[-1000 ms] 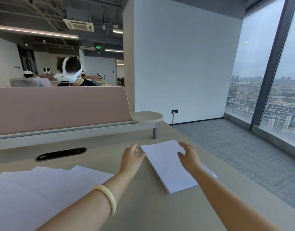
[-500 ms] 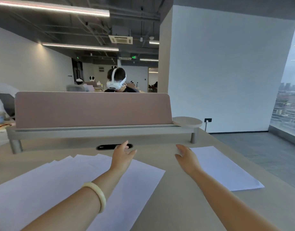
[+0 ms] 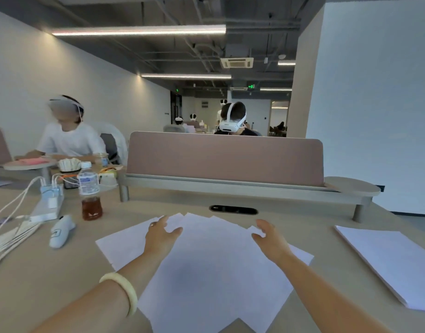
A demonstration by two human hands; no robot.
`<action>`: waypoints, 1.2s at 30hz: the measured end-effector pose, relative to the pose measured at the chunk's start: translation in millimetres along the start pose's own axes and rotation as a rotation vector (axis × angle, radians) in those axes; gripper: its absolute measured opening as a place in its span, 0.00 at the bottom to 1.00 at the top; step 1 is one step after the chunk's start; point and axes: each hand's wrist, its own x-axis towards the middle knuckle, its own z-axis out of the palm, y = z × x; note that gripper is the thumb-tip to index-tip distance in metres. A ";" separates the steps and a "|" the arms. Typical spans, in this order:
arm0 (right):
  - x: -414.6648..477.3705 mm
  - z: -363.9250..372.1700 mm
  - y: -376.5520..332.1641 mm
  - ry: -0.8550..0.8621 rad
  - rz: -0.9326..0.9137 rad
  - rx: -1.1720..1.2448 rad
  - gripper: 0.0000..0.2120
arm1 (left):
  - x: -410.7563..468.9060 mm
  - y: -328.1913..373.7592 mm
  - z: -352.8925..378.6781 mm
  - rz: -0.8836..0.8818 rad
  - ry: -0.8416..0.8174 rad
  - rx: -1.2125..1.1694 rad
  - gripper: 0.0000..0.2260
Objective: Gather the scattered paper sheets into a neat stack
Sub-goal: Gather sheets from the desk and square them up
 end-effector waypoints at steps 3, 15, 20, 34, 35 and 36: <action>0.3 20.7 -6.0 -0.053 0.010 -0.036 0.24 | 1.3 -19.9 -22.0 -0.074 -0.001 0.059 0.31; -4.0 57.9 0.0 -0.277 0.169 -0.282 0.43 | -5.2 -68.4 -43.1 -0.222 -0.231 0.359 0.44; -3.2 61.1 -10.3 -0.279 0.167 -0.388 0.45 | -7.9 -72.1 -35.2 -0.185 -0.310 0.567 0.48; -3.0 62.3 -23.4 -0.335 0.207 -0.153 0.41 | -3.3 -70.3 -25.6 -0.160 -0.310 0.561 0.46; -3.6 63.3 -24.8 -0.336 0.202 -0.151 0.40 | -2.5 -70.3 -25.7 -0.160 -0.303 0.542 0.46; -4.4 64.2 -26.0 -0.338 0.196 -0.145 0.38 | -1.8 -70.2 -25.7 -0.163 -0.300 0.513 0.46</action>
